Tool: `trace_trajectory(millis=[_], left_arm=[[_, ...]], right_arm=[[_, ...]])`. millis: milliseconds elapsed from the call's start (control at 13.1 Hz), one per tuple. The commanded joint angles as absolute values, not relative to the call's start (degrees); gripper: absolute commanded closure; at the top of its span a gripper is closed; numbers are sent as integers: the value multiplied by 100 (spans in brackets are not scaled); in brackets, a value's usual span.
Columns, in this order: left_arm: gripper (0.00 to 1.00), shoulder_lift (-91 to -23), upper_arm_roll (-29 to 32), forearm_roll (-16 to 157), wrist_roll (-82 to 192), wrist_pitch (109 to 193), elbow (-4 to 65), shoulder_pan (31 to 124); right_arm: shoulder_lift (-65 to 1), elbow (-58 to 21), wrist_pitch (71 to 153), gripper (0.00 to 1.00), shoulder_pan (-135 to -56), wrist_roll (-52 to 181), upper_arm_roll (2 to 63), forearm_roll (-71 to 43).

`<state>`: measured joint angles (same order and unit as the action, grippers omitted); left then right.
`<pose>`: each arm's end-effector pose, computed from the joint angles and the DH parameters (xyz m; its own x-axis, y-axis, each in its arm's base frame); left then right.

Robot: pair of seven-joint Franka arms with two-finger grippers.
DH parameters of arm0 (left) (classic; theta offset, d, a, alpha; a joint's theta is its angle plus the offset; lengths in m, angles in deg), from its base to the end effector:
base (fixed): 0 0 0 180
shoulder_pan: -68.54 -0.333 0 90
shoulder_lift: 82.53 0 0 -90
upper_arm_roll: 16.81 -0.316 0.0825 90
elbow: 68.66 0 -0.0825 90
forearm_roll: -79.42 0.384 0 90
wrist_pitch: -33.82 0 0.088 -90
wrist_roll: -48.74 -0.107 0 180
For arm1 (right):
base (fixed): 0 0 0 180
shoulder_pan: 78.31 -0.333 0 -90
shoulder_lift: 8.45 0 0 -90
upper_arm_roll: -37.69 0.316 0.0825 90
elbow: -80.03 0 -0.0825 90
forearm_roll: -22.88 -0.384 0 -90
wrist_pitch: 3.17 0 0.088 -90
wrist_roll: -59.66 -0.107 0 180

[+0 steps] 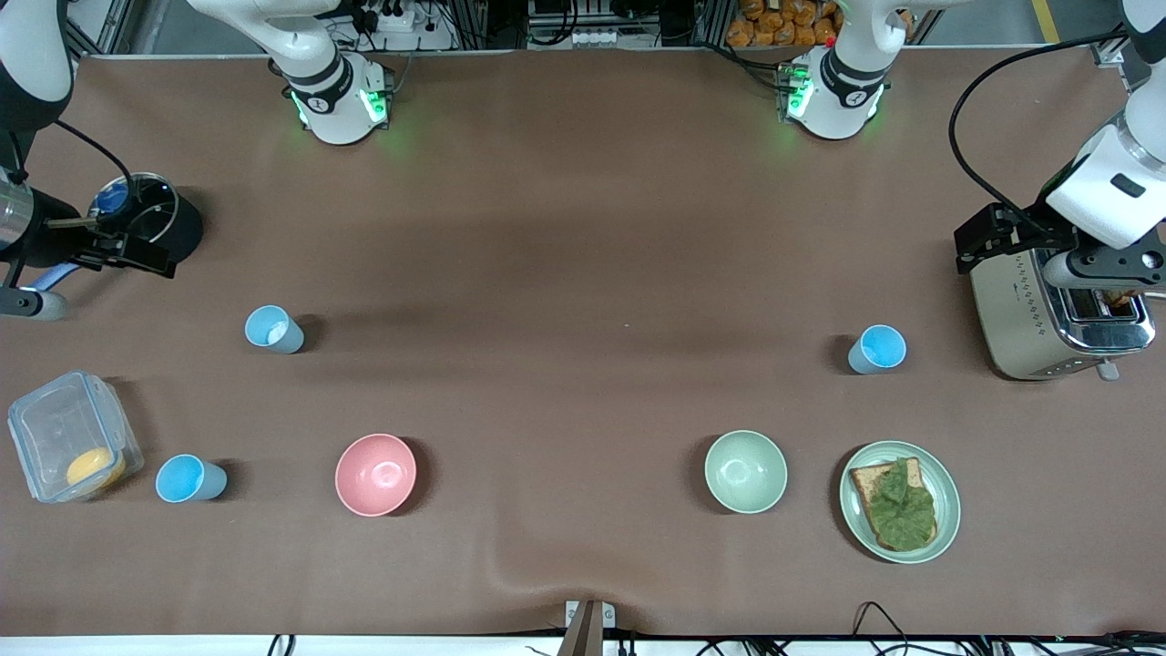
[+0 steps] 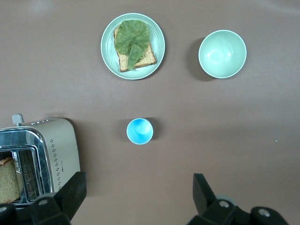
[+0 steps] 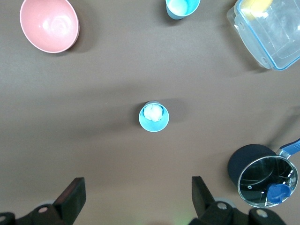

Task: Stack blue cups with both arms
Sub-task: 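Reach the left gripper to the blue cup by the toaster and grasp it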

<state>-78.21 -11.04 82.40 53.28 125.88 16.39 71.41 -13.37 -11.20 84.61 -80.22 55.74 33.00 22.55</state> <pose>0.5765 -0.0797 0.6262 0.9961 -0.0726 0.0506 -0.0706 -0.9967 -0.0405 0.5708 -0.0253 0.5631 0.9826 -0.1167 -0.1449 -0.1163 -0.9932 0.0112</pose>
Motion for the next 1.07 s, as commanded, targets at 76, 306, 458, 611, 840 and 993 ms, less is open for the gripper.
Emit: trace_trajectory(millis=[76,306,458,611,840,993], left_arm=[[0,-7901,-1136,8082,5191,12514,1660,7118],[0,-7884,-1180,8083,5173,12523,1720,7057],[0,-7778,-1180,7952,5156,12950,2210,6855],[0,-7761,-1180,7968,5112,13898,3079,6705],[0,-7699,-1189,7986,5112,15375,4328,6546],[0,-7446,-1189,8021,5112,16010,4822,6537]], right_arm=[[-1179,-1261,8472,0,-7928,5544,3408,2270],[-1179,-1261,8472,0,-7919,5553,3408,2270],[-1187,-1261,8454,0,-7902,5587,3408,2270],[-1196,-1270,8454,0,-7884,5605,3408,2270],[-1196,-1270,8454,0,-7884,5614,3400,2270],[-1205,-1270,8446,0,-7884,5614,3391,2270]])
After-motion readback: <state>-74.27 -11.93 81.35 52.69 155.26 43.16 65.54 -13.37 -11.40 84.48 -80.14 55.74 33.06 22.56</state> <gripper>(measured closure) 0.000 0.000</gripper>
